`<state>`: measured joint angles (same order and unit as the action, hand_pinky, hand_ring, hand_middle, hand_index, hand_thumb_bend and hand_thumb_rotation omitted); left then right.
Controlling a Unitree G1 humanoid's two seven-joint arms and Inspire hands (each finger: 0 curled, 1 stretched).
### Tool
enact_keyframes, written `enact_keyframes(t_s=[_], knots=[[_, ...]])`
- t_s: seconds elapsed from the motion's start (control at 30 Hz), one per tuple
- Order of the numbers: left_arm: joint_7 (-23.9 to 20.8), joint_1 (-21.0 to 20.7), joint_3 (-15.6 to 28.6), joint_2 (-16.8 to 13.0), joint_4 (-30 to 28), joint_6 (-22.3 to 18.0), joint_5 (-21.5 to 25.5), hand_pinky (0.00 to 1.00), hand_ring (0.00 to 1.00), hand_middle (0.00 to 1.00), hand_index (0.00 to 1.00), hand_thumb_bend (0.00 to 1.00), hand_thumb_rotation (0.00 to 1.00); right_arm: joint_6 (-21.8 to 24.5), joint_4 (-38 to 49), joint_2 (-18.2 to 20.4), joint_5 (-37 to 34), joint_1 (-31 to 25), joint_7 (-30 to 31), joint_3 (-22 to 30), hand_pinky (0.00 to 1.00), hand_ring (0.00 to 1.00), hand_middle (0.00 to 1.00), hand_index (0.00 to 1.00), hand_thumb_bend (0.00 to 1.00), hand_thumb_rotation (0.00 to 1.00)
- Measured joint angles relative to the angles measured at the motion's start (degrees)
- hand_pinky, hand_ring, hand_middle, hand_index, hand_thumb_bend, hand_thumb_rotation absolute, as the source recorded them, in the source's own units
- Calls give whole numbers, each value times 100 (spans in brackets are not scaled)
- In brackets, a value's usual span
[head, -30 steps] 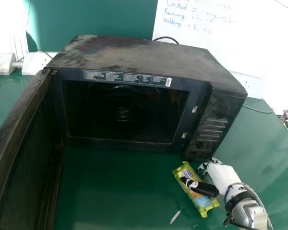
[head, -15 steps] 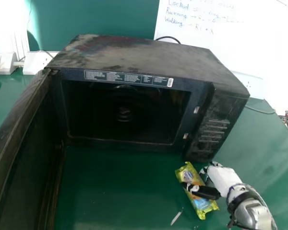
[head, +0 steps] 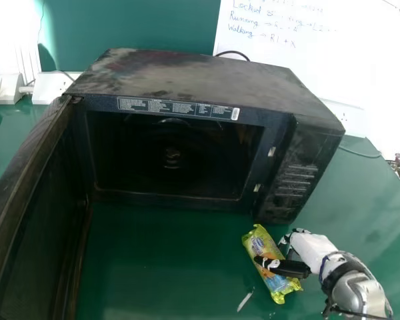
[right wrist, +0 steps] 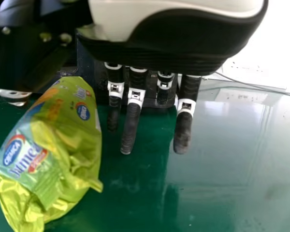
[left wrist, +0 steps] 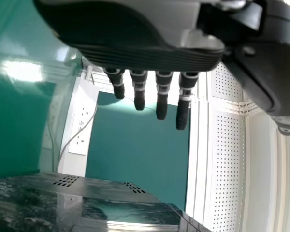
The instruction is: Put biscuit inside oven
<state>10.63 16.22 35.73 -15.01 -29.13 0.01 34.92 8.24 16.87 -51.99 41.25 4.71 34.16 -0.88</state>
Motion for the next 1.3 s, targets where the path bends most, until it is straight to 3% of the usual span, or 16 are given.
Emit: enact_keyframes(t_s=[0.13, 0.27, 0.37, 0.43, 0.47, 0.6, 0.7, 0.73, 0.77, 0.8, 0.87, 1.3], knots=[[-6, 6, 0, 0, -15, 1, 0, 100, 98, 93, 83, 100, 100, 17, 1, -47, 135, 93, 71, -120, 22, 35, 48, 67, 93, 35], [-7, 20, 0, 0, -50, 1, 2, 100, 98, 93, 83, 100, 99, 56, 30, -34, 230, 122, 78, -201, 15, 25, 39, 69, 94, 31], [-8, 36, 0, 0, -71, 1, 0, 100, 98, 94, 83, 100, 99, 108, 82, 13, 305, 95, 12, -242, 12, 22, 35, 64, 94, 29], [-8, 44, 0, 0, -114, 4, 1, 100, 98, 94, 83, 100, 99, 128, 108, 48, 357, 67, -77, -262, 11, 20, 31, 55, 94, 27], [-9, 46, 0, 0, -134, 4, 1, 100, 98, 94, 84, 100, 100, 137, 116, 64, 383, 54, -107, -262, 10, 19, 30, 56, 94, 26], [-9, 67, 0, 1, -168, 3, 0, 100, 98, 94, 84, 100, 100, 111, 142, 83, 469, -58, -292, -273, 11, 20, 30, 48, 94, 25], [-28, 73, 0, 1, -174, 4, 3, 100, 98, 94, 84, 100, 99, 104, 195, 112, 568, -132, -388, -294, 10, 19, 29, 55, 94, 20], [-26, 72, 0, 1, -175, 4, 4, 100, 98, 94, 84, 100, 99, 104, 208, 132, 587, -145, -409, -296, 10, 18, 29, 56, 90, 12], [-26, 72, 0, 1, -176, 4, 5, 100, 98, 94, 84, 100, 99, 104, 219, 156, 597, -164, -439, -295, 9, 17, 28, 52, 72, 13], [-27, 73, 0, 1, -179, 4, 5, 100, 98, 94, 84, 100, 99, 104, 230, 192, 611, -188, -487, -294, 9, 17, 28, 50, 62, 13], [-39, 77, 0, 1, -192, 5, 4, 100, 98, 94, 84, 100, 99, 118, 260, 246, 637, -227, -536, -291, 9, 17, 28, 49, 54, 12], [-75, 86, -3, 2, -221, 11, 3, 100, 98, 93, 84, 100, 99, 359, 318, 779, 727, -417, -996, -255, 13, 22, 33, 48, 53, 13]])
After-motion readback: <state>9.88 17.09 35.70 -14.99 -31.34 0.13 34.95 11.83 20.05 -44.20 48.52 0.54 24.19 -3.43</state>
